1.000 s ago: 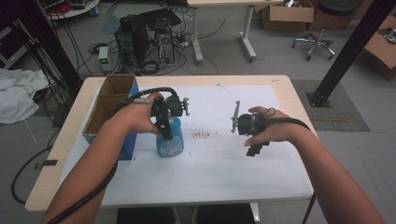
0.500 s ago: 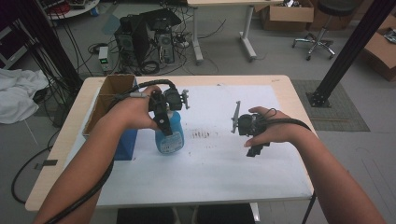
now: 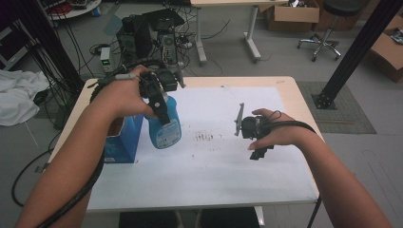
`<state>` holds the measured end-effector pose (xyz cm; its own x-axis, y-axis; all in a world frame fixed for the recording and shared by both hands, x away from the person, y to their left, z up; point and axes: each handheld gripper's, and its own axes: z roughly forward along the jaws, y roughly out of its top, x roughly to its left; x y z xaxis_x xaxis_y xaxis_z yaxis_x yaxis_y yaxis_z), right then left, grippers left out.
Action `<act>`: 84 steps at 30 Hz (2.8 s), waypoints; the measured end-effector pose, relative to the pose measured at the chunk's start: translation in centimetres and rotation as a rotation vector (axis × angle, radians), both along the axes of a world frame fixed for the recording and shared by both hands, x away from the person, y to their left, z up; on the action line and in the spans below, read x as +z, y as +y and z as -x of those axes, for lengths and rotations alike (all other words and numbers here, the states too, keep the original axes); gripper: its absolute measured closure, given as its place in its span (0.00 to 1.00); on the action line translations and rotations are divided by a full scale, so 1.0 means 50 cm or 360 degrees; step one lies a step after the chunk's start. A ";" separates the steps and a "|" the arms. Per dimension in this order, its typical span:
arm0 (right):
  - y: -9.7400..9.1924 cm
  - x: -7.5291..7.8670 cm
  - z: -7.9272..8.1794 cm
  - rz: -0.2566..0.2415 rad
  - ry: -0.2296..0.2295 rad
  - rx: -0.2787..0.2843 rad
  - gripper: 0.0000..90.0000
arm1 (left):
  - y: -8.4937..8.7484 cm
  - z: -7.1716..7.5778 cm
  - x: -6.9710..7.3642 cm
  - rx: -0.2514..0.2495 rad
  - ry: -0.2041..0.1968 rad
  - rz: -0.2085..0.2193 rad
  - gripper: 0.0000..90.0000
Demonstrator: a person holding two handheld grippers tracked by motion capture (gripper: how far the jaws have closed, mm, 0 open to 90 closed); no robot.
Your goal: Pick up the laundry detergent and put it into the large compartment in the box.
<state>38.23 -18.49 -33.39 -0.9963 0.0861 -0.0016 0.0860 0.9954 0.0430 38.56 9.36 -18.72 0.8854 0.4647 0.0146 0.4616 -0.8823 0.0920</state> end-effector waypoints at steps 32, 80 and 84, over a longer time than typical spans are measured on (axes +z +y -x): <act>0.014 -0.004 0.004 -0.0006 -0.0004 0.0033 0.18 | 0.153 -0.049 0.215 0.0999 0.0064 -0.0049 0.43; 0.014 0.001 0.009 -0.0022 -0.0001 0.0046 0.18 | 0.287 -0.068 0.155 0.1488 0.0085 -0.0079 0.43; 0.013 0.000 0.010 -0.0009 0.0000 0.0045 0.18 | 0.292 -0.073 0.125 0.1493 0.0114 -0.0081 0.43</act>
